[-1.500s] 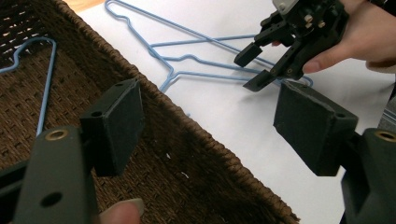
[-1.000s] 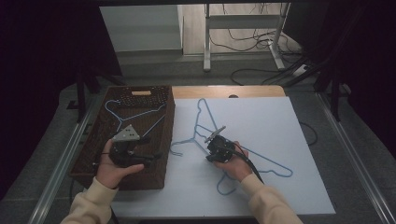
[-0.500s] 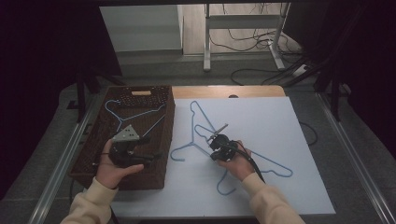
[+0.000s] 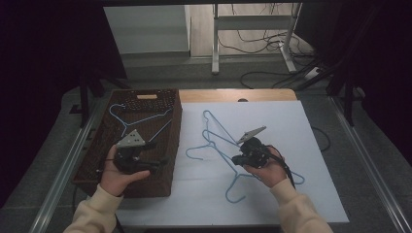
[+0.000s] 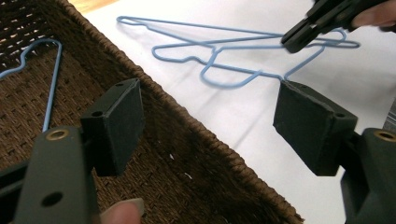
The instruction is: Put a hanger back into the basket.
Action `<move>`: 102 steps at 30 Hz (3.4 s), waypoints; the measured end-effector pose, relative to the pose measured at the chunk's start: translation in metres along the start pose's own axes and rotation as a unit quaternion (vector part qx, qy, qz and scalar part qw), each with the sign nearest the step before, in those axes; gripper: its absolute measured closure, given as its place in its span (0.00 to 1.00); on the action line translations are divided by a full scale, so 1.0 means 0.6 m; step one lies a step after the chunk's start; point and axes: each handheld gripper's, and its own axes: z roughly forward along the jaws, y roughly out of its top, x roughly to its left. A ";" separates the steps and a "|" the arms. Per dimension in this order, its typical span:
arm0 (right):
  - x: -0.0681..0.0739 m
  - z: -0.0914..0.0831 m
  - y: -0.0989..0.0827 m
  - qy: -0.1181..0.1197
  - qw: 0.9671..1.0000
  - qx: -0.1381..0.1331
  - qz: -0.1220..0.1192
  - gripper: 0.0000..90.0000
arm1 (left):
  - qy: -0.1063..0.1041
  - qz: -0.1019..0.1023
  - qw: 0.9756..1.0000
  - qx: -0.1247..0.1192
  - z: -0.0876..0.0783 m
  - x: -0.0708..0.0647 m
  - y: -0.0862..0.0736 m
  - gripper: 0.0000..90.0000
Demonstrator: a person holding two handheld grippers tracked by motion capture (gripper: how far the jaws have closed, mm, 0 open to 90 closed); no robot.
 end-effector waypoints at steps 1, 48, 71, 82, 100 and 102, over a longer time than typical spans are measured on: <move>-0.001 -0.006 -0.003 0.002 1.000 -0.003 -0.002 0.97 | 0.000 0.000 1.000 0.001 0.001 0.000 0.000 0.27; -0.044 -0.161 -0.058 0.024 0.984 -0.154 0.082 0.97 | -0.007 0.035 0.999 0.012 0.047 -0.032 0.025 0.28; -0.038 -0.196 -0.056 0.071 0.978 -0.185 0.068 0.97 | -0.017 0.050 0.999 -0.008 0.083 -0.052 0.095 0.28; -0.031 -0.197 -0.053 0.087 0.978 -0.180 0.057 0.97 | -0.027 0.041 0.999 0.007 0.146 -0.039 0.128 0.30; -0.023 -0.200 -0.050 0.112 0.978 -0.175 0.039 0.97 | -0.011 0.087 0.996 0.019 0.218 -0.049 0.150 0.45; -0.022 -0.201 -0.050 0.114 0.977 -0.176 0.036 0.97 | -0.009 0.100 0.995 0.015 0.220 -0.052 0.150 0.52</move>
